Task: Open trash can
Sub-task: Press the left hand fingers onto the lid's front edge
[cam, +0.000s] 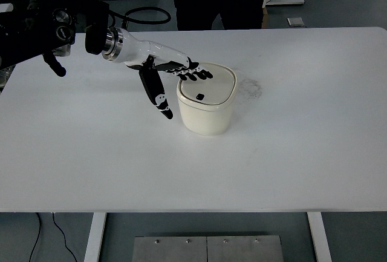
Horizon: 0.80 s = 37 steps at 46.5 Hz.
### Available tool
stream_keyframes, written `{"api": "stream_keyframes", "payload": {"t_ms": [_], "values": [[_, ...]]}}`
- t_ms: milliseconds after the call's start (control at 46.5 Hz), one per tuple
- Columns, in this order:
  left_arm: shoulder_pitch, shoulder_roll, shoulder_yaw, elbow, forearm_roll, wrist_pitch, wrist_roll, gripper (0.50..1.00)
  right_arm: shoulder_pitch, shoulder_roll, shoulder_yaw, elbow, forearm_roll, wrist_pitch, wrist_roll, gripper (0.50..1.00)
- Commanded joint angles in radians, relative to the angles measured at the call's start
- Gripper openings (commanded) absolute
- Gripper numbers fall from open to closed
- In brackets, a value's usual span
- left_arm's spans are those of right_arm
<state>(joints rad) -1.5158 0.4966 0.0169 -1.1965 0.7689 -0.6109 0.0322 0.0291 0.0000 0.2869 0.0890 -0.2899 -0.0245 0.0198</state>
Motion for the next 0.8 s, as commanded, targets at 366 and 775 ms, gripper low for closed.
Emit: {"api": "stream_keyframes", "payload": {"t_ms": [366,775], "values": [[0.016,-0.010,0.006,0.009,0.023,0.000,0.000,1.000,0.000,0.000,0.000,0.000,0.000,0.000,0.000,0.991],[0.031,-0.024,0.012,0.011,0.023,0.000,0.000,1.000,0.000,0.000,0.000,0.000,0.000,0.000,-0.001,0.991]]}}
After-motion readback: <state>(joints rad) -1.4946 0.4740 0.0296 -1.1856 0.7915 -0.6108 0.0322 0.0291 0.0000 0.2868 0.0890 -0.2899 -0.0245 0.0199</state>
